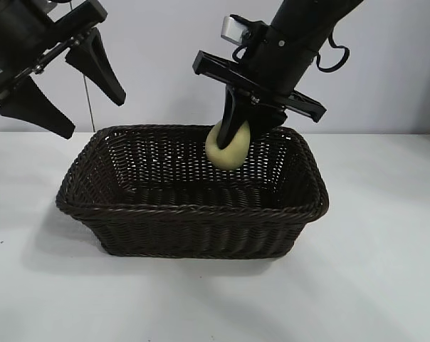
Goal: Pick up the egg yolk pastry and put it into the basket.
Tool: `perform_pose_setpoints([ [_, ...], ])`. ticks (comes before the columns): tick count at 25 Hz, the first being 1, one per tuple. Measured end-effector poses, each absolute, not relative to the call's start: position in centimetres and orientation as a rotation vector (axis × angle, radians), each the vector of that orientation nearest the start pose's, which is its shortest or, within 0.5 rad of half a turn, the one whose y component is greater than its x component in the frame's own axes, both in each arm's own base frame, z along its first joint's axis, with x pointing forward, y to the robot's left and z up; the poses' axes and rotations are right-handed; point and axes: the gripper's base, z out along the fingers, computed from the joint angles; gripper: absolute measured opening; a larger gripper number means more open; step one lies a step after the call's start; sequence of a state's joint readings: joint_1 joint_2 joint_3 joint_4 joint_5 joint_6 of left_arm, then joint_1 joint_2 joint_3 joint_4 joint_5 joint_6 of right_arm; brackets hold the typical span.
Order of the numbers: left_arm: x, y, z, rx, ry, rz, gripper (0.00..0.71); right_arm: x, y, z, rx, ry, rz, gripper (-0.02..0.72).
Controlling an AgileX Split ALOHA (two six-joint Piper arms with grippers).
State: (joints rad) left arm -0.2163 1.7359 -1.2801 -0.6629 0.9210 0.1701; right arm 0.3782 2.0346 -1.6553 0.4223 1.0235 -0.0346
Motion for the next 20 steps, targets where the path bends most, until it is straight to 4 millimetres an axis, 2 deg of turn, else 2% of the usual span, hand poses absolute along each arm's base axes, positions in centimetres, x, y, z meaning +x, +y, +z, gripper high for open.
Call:
perform_pose_setpoints([
  [4,33.90,-12.02,25.22,0.072,2.765,-0.836,0.535,38.97,18.92,22.56,-0.343,2.877,0.624,0.486],
  [16,33.88,-12.03,25.22,0.074,2.767,-0.837,0.535,38.81,18.88,22.58,-0.354,2.895,0.623,0.496],
  [20,33.88,-12.03,25.22,0.077,2.766,-0.837,0.535,38.84,18.98,23.48,-0.379,2.900,0.631,0.496],
])
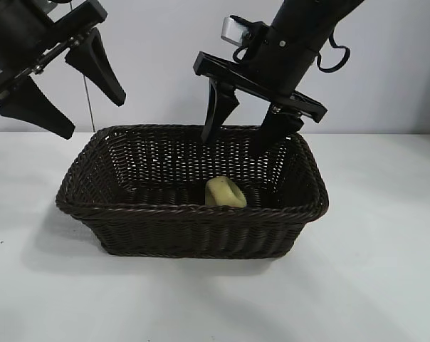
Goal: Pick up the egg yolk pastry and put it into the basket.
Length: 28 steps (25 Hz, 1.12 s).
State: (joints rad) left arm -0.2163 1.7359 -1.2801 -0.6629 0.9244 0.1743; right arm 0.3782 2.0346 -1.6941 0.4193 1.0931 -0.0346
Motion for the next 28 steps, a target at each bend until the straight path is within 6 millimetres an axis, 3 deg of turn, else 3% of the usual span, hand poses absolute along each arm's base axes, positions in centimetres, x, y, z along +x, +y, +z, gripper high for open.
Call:
perform_pose_setpoints([
  [8,33.9,-12.0,25.2,0.078,2.767,-0.837,0.535,38.5,18.4,27.6,-0.459,2.857,0.630,0.496],
  [21,33.8,-12.0,25.2,0.081,2.773,-0.840,0.535,38.2,12.2,32.6,-0.351,2.759,0.485,0.496],
  [28,33.7,-12.1,25.2,0.089,2.783,-0.844,0.535,37.0,11.0,33.3,-0.357,2.755,0.442,0.496],
])
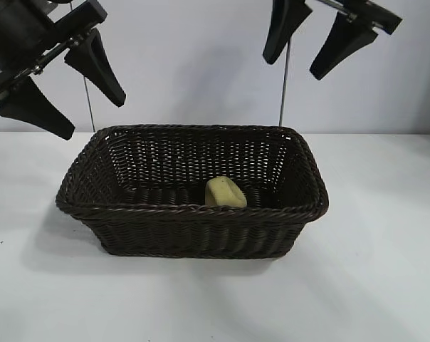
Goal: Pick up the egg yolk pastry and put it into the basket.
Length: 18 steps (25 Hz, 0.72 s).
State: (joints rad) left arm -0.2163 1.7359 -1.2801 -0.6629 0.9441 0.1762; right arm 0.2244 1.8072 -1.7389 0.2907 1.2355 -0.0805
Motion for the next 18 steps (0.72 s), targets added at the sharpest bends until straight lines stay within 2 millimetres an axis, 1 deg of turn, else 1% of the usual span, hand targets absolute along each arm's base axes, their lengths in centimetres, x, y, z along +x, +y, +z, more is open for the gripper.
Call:
perform_pose_setpoints([
  [4,33.7,-12.1,25.2,0.097,2.783,-0.844,0.535,36.0,10.7,32.0,-0.381,2.809,0.429,0.496],
  [8,33.7,-12.1,25.2,0.099,2.783,-0.844,0.535,35.5,10.3,30.6,-0.391,2.861,0.388,0.496],
  [10,33.7,-12.1,25.2,0.099,2.783,-0.844,0.535,35.4,10.3,30.3,-0.392,2.871,0.381,0.496],
  [18,33.7,-12.1,25.2,0.101,2.783,-0.844,0.535,35.4,10.2,30.3,-0.394,2.872,0.373,0.496],
])
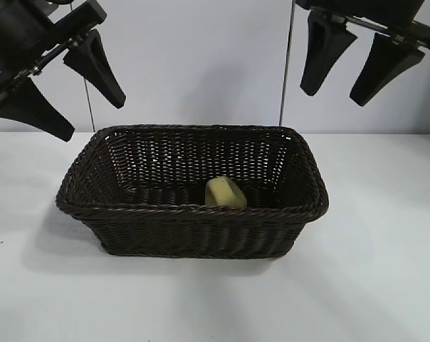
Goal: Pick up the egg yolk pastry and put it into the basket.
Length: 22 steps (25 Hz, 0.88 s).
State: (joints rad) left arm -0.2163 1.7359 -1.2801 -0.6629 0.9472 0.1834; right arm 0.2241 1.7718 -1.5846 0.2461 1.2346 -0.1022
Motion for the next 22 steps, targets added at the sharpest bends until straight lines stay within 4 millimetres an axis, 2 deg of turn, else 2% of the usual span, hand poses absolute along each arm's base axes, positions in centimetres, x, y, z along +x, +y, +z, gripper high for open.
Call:
perform_pose_setpoints([
  [22,33.68,-12.06,25.19,0.102,2.783,-0.844,0.535,35.33,10.20,30.33,-0.398,2.870,0.372,0.496],
])
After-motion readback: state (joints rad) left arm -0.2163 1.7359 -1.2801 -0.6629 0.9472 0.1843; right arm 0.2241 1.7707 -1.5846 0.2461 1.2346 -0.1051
